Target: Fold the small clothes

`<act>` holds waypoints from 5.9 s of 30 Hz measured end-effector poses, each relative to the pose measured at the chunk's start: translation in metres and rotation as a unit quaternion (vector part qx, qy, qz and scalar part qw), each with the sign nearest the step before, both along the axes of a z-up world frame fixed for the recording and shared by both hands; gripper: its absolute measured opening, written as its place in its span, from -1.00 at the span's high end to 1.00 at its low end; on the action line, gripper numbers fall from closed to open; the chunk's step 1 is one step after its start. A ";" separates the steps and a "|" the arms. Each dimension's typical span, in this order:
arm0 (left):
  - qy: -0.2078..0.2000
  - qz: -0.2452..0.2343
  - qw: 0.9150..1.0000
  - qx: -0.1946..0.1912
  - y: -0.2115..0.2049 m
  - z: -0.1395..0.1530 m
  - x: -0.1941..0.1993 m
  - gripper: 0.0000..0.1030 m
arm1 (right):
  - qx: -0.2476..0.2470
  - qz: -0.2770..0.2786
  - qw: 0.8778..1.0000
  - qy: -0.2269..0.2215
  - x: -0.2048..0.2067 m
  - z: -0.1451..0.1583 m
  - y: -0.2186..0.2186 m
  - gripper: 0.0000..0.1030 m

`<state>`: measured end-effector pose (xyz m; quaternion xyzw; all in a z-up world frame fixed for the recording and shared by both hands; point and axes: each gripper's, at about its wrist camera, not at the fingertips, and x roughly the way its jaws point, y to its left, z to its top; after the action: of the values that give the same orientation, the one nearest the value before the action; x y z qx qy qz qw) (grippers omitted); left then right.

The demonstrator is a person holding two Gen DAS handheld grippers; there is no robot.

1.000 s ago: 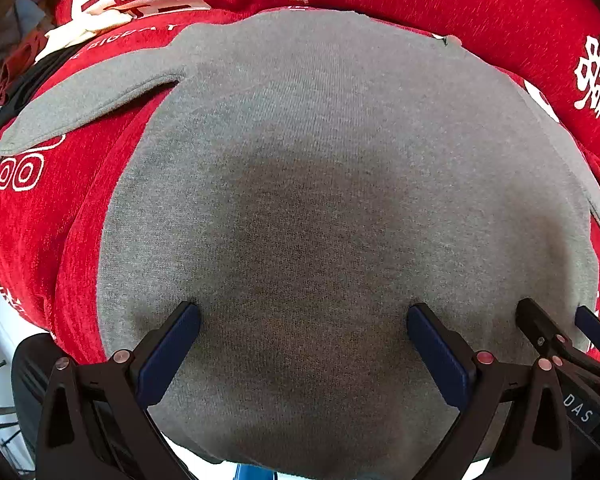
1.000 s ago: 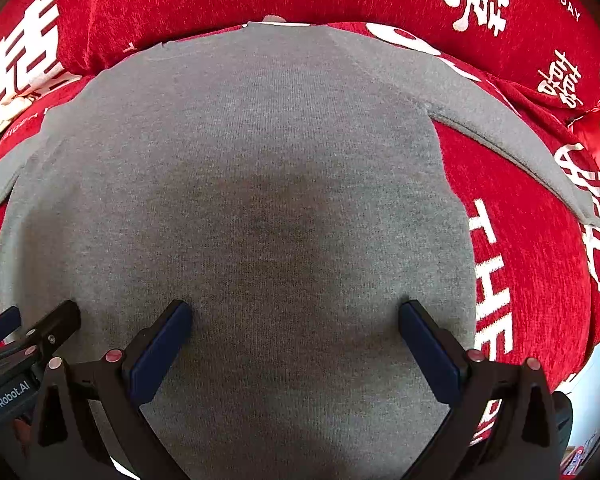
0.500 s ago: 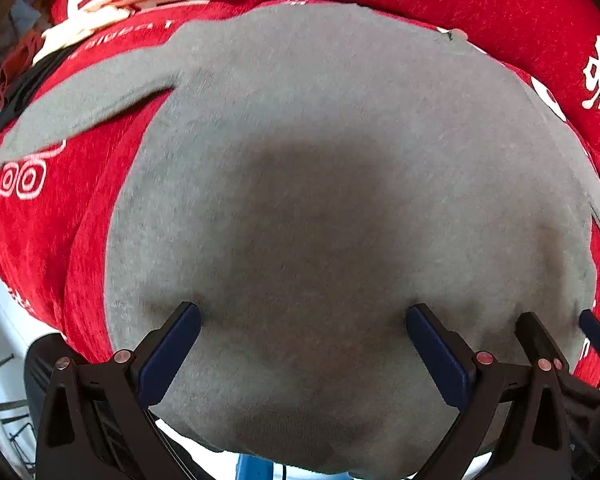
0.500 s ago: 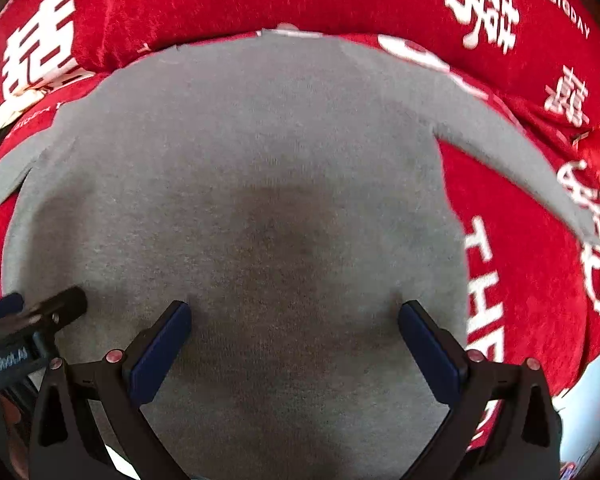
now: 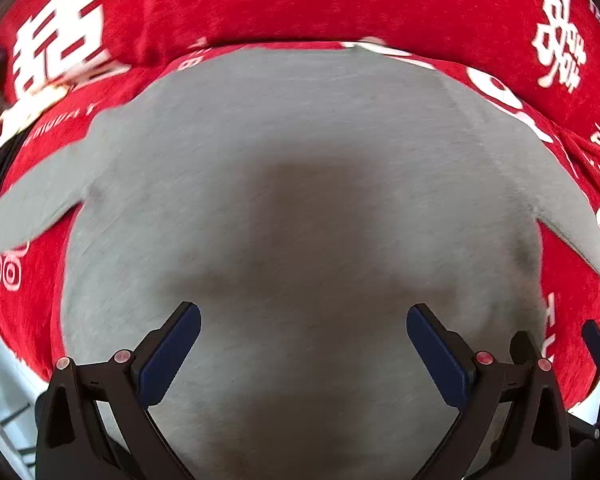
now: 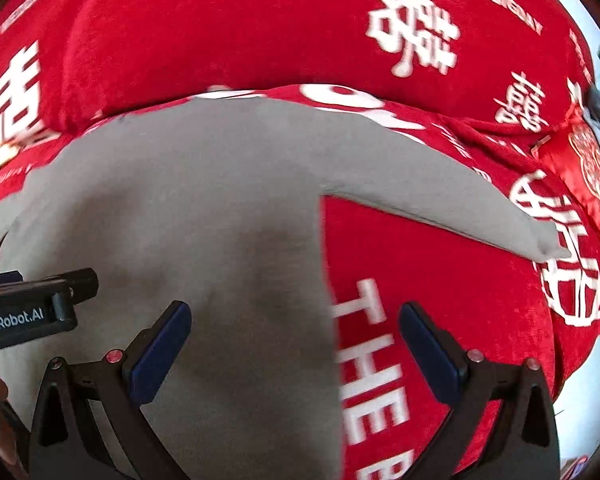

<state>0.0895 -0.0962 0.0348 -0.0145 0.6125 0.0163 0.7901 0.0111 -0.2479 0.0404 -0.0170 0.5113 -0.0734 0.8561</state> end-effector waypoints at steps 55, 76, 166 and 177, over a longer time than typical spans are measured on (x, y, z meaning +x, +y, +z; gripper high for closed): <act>-0.014 -0.108 0.994 -0.007 -0.187 -0.037 0.084 -1.00 | 0.229 -0.269 0.933 -0.062 0.044 -0.042 -0.376 0.82; -0.015 0.053 0.991 -0.121 0.025 -0.005 0.004 -1.00 | 0.132 -0.101 0.971 -0.170 0.089 0.135 -0.178 0.89; -0.043 0.077 0.995 -0.050 0.183 -0.016 0.034 0.69 | 0.009 0.087 0.996 0.021 0.121 -0.012 0.042 -0.50; -0.096 0.128 0.984 -0.077 0.214 0.027 0.024 -0.64 | -0.002 0.032 0.999 0.032 0.162 -0.024 0.009 -0.52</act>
<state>0.1135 0.1177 0.0614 -0.1545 0.5264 0.0685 0.8333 0.1732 -0.2390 0.0159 -0.0370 0.5375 -0.0466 0.8412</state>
